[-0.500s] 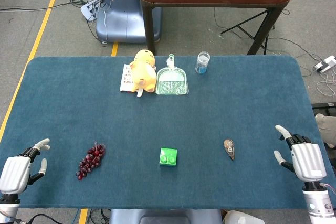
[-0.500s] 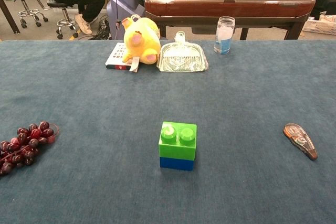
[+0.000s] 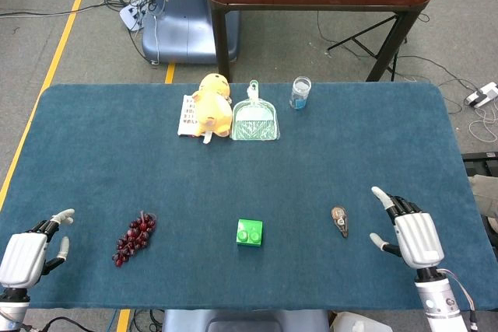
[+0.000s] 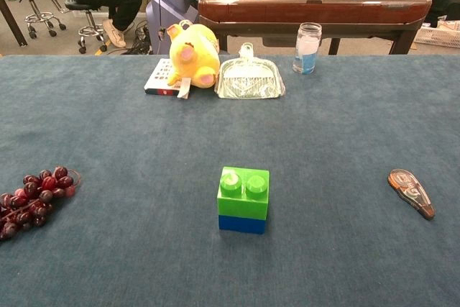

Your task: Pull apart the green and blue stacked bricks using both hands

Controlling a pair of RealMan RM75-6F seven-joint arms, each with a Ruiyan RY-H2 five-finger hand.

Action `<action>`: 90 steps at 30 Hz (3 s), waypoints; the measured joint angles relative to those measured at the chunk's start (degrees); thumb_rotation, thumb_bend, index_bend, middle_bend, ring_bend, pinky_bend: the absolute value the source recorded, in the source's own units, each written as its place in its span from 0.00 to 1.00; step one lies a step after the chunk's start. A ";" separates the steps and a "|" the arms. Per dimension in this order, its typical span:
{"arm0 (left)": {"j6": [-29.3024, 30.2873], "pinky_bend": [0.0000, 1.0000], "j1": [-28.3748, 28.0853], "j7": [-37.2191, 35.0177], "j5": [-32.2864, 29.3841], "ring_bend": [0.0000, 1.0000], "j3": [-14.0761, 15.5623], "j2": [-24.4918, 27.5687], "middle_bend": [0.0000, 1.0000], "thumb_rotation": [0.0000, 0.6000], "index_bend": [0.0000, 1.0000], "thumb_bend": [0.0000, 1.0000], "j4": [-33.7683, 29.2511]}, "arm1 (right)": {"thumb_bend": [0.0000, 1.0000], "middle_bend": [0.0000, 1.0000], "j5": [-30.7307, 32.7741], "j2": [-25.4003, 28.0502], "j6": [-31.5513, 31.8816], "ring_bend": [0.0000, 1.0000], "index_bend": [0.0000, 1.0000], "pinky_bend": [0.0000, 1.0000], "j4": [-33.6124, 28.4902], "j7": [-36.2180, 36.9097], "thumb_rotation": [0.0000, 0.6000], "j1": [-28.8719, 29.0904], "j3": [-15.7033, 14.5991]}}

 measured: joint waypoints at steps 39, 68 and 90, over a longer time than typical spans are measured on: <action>-0.80 0.64 1.45 -3.65 -0.68 0.41 1.43 -0.25 0.35 1.00 0.30 0.56 3.38 | 0.00 0.00 2.24 -28.88 -17.54 0.00 0.00 0.22 0.34 -17.13 1.00 12.72 0.65; -0.89 0.64 1.75 -4.01 -0.42 0.41 1.60 -0.92 0.35 1.00 0.30 0.56 3.51 | 0.00 0.00 9.74 -32.28 -18.92 0.00 0.00 0.22 7.83 -20.33 1.00 16.94 4.80; -1.13 0.65 1.31 -3.01 0.74 0.41 2.03 -1.29 0.35 1.00 0.30 0.56 2.46 | 0.00 0.03 18.31 -26.69 -23.75 0.00 0.20 0.22 0.42 -26.34 1.00 22.37 9.26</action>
